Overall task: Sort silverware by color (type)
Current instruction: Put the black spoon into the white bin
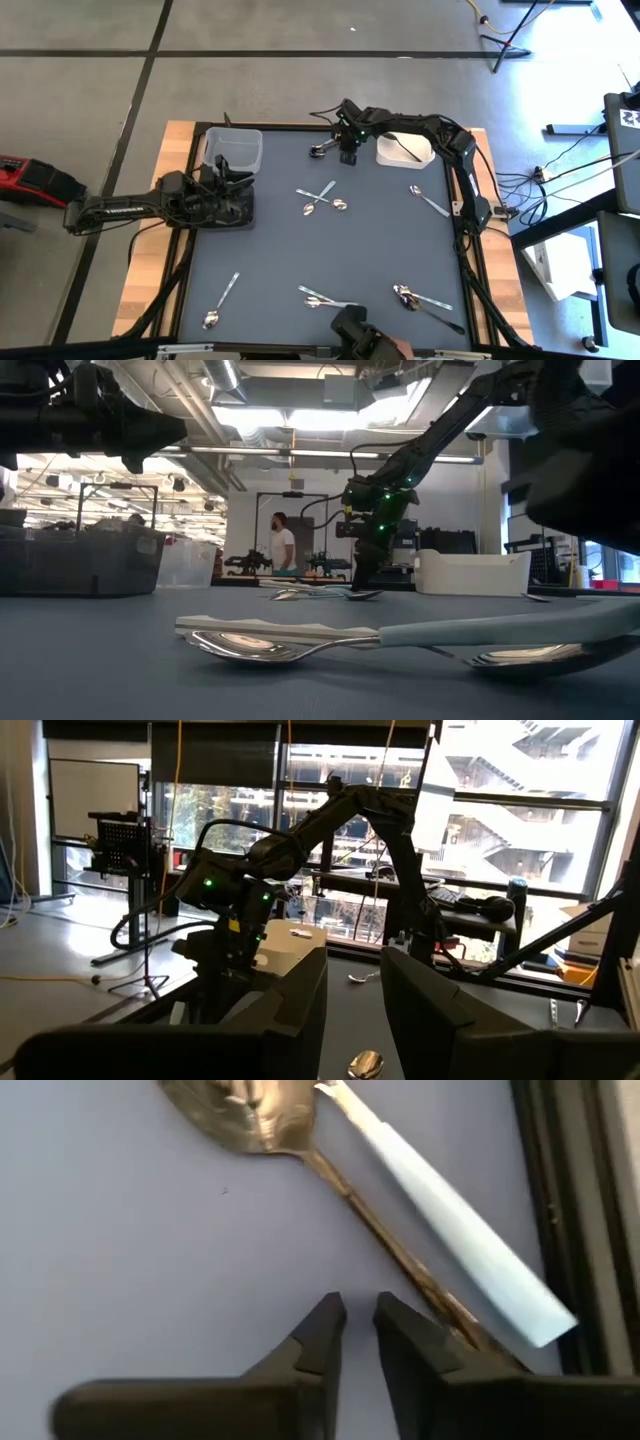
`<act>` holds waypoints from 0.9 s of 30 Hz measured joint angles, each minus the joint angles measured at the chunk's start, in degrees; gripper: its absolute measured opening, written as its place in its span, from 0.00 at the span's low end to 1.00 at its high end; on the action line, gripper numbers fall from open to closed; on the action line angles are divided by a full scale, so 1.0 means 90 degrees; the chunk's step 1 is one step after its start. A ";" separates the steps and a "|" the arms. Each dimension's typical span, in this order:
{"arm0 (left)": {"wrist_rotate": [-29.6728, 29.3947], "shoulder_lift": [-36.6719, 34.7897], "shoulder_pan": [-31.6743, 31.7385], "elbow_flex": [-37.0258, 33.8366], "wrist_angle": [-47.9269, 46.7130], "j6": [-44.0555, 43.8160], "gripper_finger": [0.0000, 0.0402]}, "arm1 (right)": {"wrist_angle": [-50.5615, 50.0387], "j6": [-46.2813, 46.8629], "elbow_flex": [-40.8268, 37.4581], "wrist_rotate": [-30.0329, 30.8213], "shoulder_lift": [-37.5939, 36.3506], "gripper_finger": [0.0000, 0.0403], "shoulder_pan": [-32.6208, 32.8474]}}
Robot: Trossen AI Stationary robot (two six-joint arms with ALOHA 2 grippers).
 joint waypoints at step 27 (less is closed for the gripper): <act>-0.0274 0.0000 0.0000 0.0000 0.0049 0.0000 0.23 | 0.0239 0.0548 0.0665 0.0256 0.0041 0.05 0.0559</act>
